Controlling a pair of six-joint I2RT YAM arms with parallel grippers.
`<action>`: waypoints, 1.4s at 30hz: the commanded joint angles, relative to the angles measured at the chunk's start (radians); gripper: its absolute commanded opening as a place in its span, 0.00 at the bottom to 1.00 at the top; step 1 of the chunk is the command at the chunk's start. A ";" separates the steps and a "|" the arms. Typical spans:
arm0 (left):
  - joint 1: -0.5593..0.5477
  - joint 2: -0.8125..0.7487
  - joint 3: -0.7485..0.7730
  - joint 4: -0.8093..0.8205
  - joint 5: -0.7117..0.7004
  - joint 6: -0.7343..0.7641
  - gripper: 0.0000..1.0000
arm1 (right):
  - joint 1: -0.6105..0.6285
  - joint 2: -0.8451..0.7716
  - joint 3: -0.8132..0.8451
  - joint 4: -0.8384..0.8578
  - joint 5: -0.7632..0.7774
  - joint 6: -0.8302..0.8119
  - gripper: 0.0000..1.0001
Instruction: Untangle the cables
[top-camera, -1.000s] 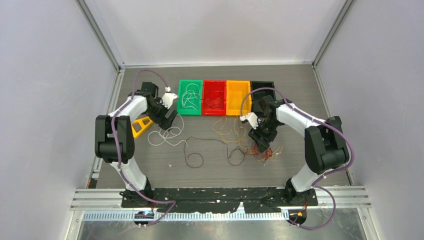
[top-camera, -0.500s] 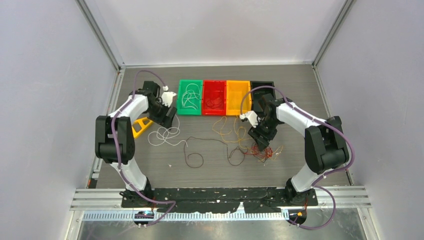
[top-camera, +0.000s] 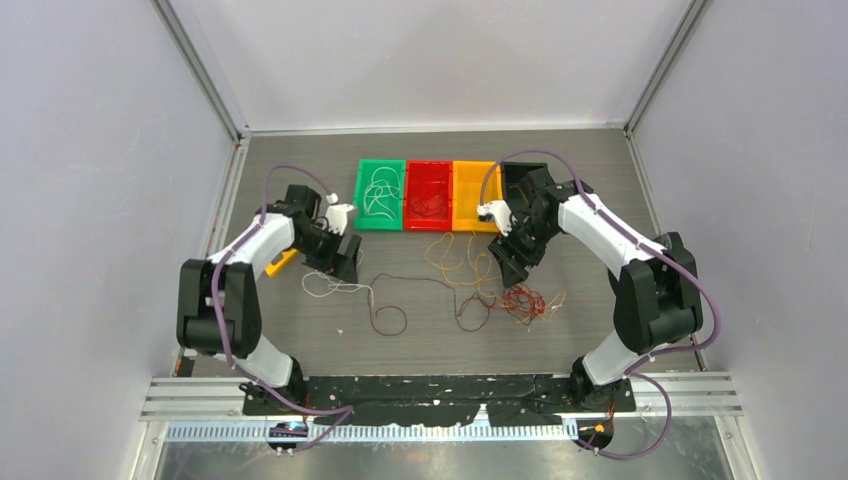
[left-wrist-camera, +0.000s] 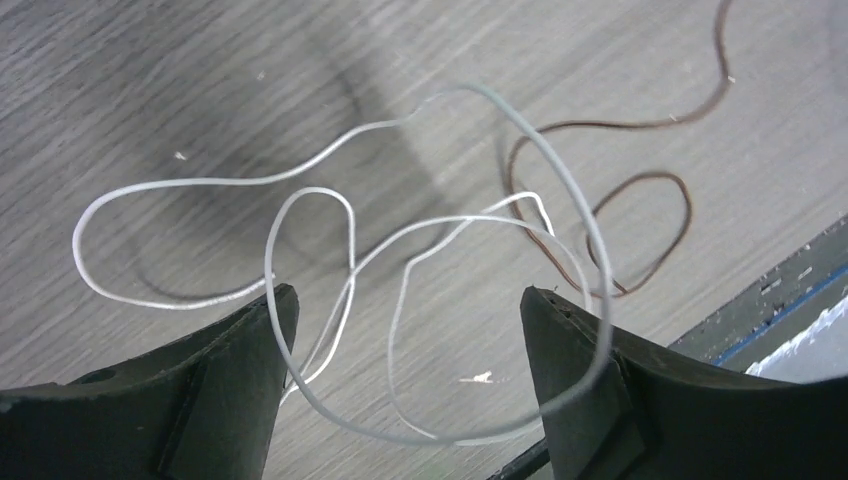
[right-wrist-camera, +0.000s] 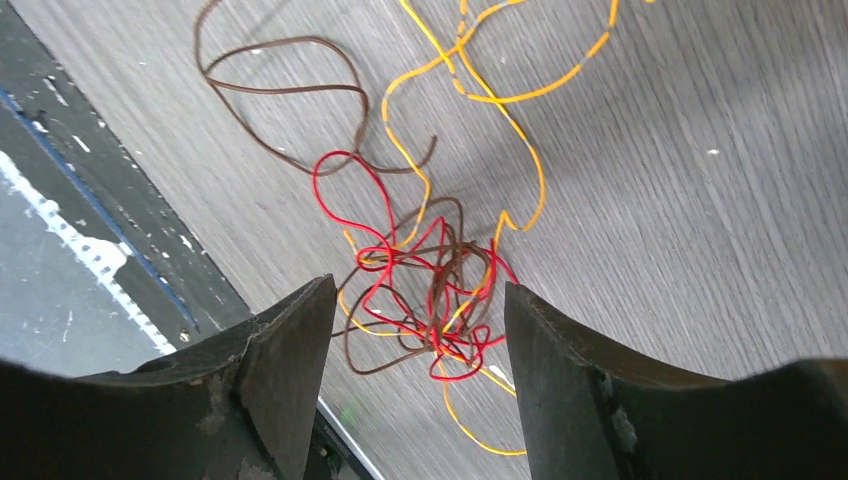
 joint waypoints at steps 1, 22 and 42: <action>0.029 -0.128 -0.008 0.021 0.100 0.089 0.87 | 0.013 -0.046 0.029 -0.041 -0.084 0.016 0.68; 0.012 -0.091 0.050 0.057 -0.033 0.718 1.00 | 0.016 -0.030 0.007 -0.052 -0.083 0.013 0.68; 0.082 -0.023 0.199 -0.037 -0.103 0.688 0.99 | 0.017 -0.038 -0.047 -0.057 -0.068 -0.015 0.68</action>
